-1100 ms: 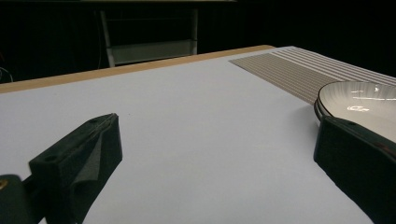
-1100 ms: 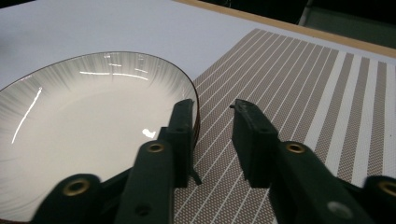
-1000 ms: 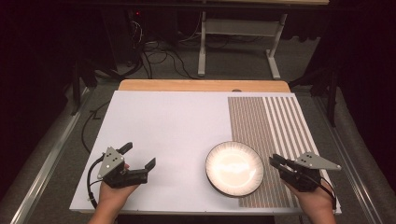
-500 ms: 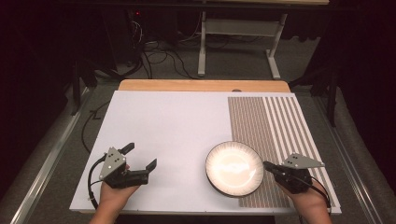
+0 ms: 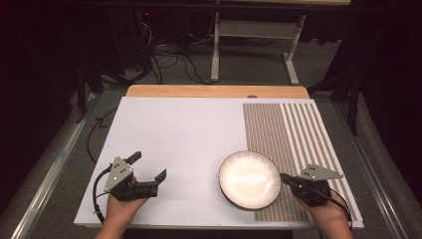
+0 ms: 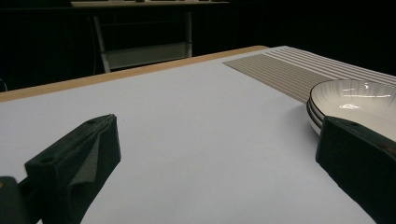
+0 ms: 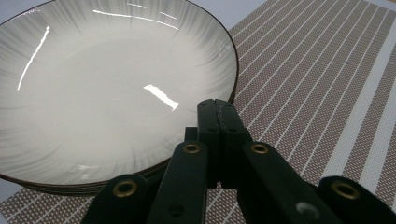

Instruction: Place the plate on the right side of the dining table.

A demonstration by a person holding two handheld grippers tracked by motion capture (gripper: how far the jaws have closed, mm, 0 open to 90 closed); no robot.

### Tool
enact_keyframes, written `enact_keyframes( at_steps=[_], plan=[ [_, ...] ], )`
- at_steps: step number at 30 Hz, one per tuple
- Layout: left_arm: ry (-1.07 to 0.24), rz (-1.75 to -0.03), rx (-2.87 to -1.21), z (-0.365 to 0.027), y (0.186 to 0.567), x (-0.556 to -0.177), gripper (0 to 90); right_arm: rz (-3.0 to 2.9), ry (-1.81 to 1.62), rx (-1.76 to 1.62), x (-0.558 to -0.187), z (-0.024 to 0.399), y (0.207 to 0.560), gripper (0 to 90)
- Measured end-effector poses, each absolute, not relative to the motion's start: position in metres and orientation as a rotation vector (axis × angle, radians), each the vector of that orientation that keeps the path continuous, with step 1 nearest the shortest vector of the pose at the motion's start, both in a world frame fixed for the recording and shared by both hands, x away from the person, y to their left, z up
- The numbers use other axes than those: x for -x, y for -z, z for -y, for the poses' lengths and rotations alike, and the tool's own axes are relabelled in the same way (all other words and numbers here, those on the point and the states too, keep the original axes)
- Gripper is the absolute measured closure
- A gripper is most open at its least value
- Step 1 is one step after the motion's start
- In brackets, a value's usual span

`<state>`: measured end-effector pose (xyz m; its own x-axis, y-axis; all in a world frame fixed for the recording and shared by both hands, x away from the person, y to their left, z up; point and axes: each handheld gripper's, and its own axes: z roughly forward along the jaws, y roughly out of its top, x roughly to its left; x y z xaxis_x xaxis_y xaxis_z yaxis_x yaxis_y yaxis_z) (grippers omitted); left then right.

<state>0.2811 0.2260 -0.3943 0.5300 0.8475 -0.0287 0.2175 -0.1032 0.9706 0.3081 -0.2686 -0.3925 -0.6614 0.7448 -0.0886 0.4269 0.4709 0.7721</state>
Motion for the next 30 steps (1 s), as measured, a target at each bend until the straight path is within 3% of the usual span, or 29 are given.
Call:
enact_keyframes(
  at_steps=[30],
  plan=[
    [-0.668, -0.922, -1.601, -0.2248, 0.3927, -0.2809, 0.5, -2.349, -1.058, -0.964, -0.3099, 0.2619, 0.3945, 90.0]
  ],
)
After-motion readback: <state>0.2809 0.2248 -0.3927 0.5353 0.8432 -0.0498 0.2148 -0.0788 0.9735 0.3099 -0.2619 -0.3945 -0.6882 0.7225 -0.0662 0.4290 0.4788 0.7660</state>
